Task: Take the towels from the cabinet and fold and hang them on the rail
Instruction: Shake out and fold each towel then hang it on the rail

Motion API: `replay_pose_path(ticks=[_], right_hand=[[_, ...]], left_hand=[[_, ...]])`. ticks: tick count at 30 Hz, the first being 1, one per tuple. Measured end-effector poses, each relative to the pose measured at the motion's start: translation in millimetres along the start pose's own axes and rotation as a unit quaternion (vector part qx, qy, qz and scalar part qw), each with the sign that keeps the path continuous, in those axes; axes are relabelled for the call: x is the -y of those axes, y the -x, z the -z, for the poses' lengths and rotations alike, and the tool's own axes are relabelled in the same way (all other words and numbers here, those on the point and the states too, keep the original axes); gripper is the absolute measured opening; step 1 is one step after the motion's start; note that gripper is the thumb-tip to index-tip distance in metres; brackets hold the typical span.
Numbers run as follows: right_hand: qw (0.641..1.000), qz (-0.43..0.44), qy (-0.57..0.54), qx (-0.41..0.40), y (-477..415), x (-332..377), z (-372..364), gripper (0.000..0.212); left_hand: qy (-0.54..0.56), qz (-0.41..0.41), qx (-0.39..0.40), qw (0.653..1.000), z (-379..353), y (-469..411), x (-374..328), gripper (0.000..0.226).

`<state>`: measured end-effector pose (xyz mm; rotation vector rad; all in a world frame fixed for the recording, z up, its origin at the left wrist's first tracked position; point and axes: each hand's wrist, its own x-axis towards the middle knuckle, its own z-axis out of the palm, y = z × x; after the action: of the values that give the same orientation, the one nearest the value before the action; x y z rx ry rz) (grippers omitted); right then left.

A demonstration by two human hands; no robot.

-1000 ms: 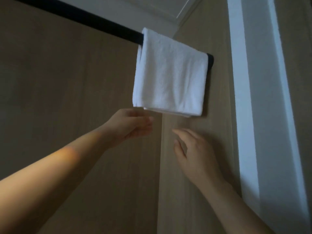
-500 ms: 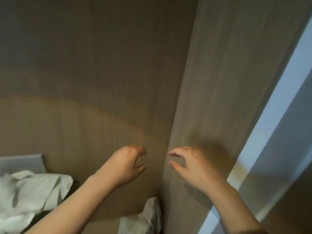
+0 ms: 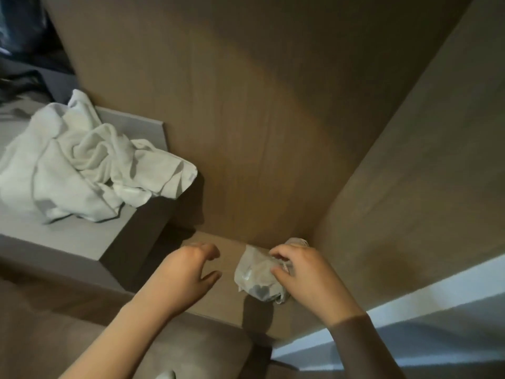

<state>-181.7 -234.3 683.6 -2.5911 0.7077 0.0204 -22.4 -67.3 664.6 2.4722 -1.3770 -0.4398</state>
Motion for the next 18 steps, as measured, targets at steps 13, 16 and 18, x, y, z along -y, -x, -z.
replay_pose_path(ticks=[13,16,18], right_hand=[[0.998,0.053,-0.038,0.014,-46.0,148.9,-62.4,0.03],[0.996,0.05,-0.067,0.006,-54.1,190.4,-82.6,0.028],[0.996,0.046,-0.082,0.003,-60.3,213.7,-92.4,0.027]], left_hand=[[0.01,0.113,-0.056,0.992,61.1,94.1,143.0,0.033],[0.023,0.127,-0.068,0.989,80.0,118.2,185.5,0.034],[0.026,0.129,-0.073,0.989,93.4,128.2,210.5,0.036]])
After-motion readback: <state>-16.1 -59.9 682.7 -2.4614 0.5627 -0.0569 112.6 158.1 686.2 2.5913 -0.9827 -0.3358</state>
